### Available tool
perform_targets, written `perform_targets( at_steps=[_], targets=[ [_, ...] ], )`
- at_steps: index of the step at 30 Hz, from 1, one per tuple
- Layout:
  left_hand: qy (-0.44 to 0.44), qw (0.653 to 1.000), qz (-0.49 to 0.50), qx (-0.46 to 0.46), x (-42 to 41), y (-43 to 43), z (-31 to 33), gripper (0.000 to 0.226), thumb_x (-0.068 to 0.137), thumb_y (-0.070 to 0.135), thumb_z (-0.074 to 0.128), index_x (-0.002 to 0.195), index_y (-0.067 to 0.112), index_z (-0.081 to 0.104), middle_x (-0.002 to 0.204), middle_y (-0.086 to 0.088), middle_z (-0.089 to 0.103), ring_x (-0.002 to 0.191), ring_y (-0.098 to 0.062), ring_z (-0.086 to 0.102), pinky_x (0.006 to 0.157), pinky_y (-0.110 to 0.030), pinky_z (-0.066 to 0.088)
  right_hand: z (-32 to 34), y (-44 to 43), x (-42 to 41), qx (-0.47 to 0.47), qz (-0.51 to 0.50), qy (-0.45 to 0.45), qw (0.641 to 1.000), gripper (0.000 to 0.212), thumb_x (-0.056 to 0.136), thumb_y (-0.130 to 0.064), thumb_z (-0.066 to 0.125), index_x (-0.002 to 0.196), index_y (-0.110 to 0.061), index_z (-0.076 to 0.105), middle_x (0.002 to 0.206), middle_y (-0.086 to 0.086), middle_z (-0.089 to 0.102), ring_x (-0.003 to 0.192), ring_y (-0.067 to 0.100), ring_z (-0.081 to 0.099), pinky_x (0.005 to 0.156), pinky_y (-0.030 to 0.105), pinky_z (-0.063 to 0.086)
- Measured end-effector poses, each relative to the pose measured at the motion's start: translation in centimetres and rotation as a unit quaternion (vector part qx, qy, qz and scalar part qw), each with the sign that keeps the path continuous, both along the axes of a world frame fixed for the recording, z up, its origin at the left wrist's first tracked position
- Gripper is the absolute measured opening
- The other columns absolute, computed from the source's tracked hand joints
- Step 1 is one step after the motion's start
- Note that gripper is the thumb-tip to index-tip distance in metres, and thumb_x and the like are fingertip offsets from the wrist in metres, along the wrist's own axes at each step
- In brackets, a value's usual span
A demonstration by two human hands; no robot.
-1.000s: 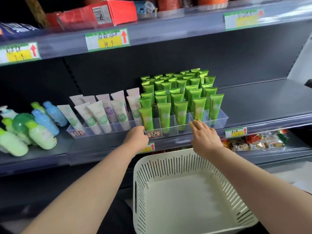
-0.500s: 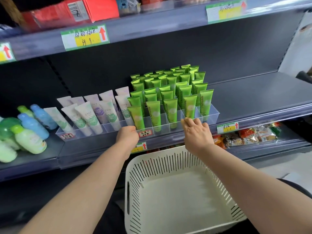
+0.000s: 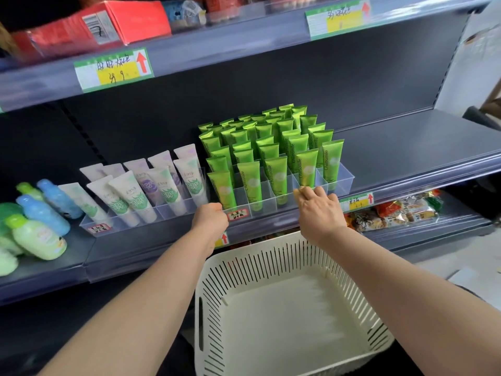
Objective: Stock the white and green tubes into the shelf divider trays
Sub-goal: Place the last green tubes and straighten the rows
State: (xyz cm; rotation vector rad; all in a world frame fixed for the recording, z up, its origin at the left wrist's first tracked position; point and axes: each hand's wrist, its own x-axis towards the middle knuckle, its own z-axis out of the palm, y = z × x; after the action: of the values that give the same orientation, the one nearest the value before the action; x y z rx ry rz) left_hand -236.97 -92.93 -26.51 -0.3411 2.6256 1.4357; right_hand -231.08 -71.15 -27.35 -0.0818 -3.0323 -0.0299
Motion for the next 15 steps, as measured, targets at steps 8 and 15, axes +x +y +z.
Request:
perform_targets(
  at_steps=[8, 15],
  targets=[
    [-0.016, 1.0, -0.022, 0.013, 0.4, 3.0, 0.7, 0.025, 0.082, 0.005, 0.069, 0.105, 0.014, 0.065, 0.113, -0.006, 0.057, 0.109, -0.031, 0.055, 0.097, -0.041, 0.047, -0.2, 2.6, -0.3, -0.026, -0.017, 0.019, 0.999, 0.066, 0.092, -0.052, 0.046, 0.146, -0.018, 0.028, 0.138, -0.002, 0.04, 0.123, 0.023, 0.037, 0.095, 0.04, 0.036],
    [-0.018, 1.0, -0.015, 0.018, 0.5, 5.1, 1.1, 0.025, 0.081, -0.001, 0.067, 0.078, 0.018, 0.051, 0.098, -0.004, 0.054, 0.095, -0.027, 0.052, 0.094, -0.04, 0.05, -0.2, 4.4, -0.1, -0.041, -0.032, 0.026, 0.998, 0.071, 0.092, -0.056, 0.042, 0.149, -0.018, 0.024, 0.141, -0.003, 0.039, 0.127, 0.022, 0.036, 0.098, 0.041, 0.036]
  ],
)
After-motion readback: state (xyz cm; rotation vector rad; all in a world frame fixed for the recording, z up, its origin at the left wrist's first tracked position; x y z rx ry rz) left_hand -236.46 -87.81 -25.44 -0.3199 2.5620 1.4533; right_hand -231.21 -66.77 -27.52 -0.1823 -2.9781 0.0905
